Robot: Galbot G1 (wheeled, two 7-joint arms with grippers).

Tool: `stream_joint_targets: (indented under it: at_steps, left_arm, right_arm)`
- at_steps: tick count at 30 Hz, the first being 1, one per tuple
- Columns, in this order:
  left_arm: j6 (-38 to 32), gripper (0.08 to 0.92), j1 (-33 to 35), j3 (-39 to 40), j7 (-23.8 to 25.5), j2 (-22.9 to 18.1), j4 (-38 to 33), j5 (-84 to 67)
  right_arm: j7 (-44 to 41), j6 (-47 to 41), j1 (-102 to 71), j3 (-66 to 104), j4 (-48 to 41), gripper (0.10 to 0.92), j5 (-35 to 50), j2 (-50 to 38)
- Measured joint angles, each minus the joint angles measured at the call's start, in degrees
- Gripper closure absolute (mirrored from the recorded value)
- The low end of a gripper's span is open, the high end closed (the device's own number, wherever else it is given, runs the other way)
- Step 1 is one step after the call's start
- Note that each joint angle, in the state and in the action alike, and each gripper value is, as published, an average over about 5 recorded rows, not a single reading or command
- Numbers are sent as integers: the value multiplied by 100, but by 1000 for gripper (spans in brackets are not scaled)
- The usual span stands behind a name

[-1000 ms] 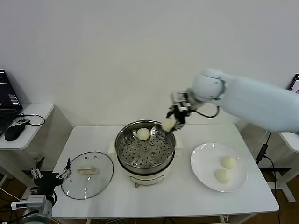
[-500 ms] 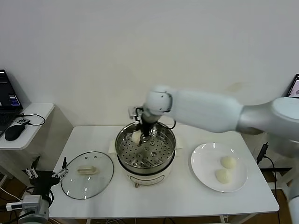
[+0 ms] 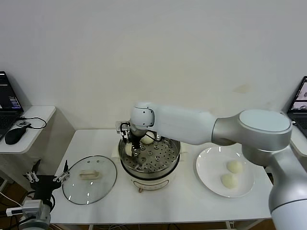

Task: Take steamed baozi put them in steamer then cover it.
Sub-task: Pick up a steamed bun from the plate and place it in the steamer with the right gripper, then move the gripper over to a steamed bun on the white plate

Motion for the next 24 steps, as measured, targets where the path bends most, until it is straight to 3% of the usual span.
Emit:
stream_joint_targets:
  at_steps: [4,12,24]
  left_arm:
    - [0,177,-11,6,1,9,8,-1]
    - [1,177,4,-2,3,22,-7,-2]
    - [27,177,-30,124,11,63,-61,29]
  right_arm:
    - [0,-22,-35,3,-66,373,-42,41]
    - [-196,30,174,34,168,213,-16,-176]
    - [-1033,539,1256,-208,1499,203,-112,-1797]
